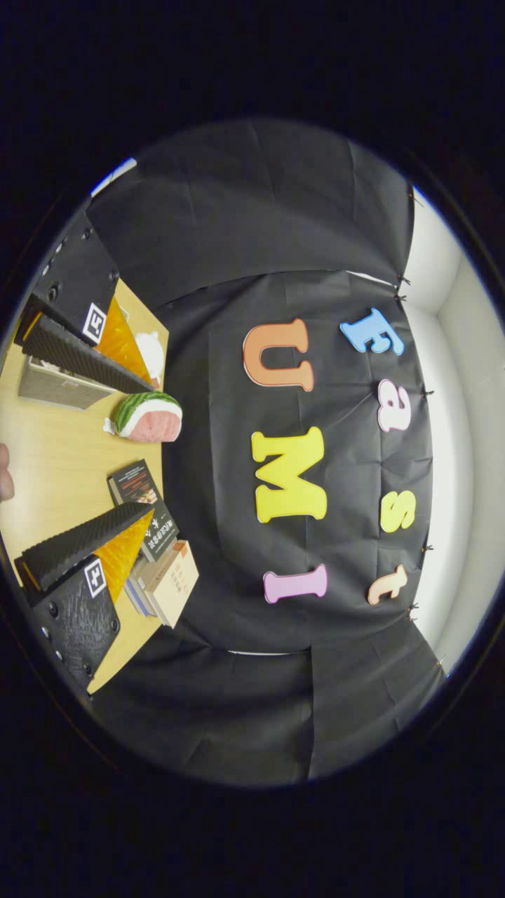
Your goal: Open the storage box then place both shoes into the box .Put the left shoe in first, then the right shoe, with the right side of both shoes facing outward in a uniform manner.
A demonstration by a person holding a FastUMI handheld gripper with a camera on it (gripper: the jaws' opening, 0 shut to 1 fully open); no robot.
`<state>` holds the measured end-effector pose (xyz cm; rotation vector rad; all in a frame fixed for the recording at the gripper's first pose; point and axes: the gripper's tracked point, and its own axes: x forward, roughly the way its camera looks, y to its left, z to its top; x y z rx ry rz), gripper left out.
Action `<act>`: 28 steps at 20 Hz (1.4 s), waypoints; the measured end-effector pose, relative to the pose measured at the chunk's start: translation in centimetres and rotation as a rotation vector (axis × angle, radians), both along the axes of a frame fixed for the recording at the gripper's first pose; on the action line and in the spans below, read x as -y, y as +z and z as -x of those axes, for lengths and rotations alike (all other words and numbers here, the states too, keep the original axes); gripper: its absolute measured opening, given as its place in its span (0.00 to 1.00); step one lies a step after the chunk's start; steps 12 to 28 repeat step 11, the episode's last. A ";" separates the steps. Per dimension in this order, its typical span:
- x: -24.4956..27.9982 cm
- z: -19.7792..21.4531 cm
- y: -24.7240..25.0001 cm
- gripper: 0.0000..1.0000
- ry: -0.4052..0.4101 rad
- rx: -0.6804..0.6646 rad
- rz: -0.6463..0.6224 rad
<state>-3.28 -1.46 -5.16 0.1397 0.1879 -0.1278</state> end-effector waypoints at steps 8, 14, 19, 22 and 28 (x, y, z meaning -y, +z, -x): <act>-1.2 -0.1 0.5 0.96 0.008 0.025 -0.004; -1.4 0.0 0.3 0.96 0.015 0.025 -0.002; -1.4 0.0 0.3 0.96 0.015 0.025 -0.002; -1.4 0.0 0.3 0.96 0.015 0.025 -0.002; -1.4 0.0 0.3 0.96 0.015 0.025 -0.002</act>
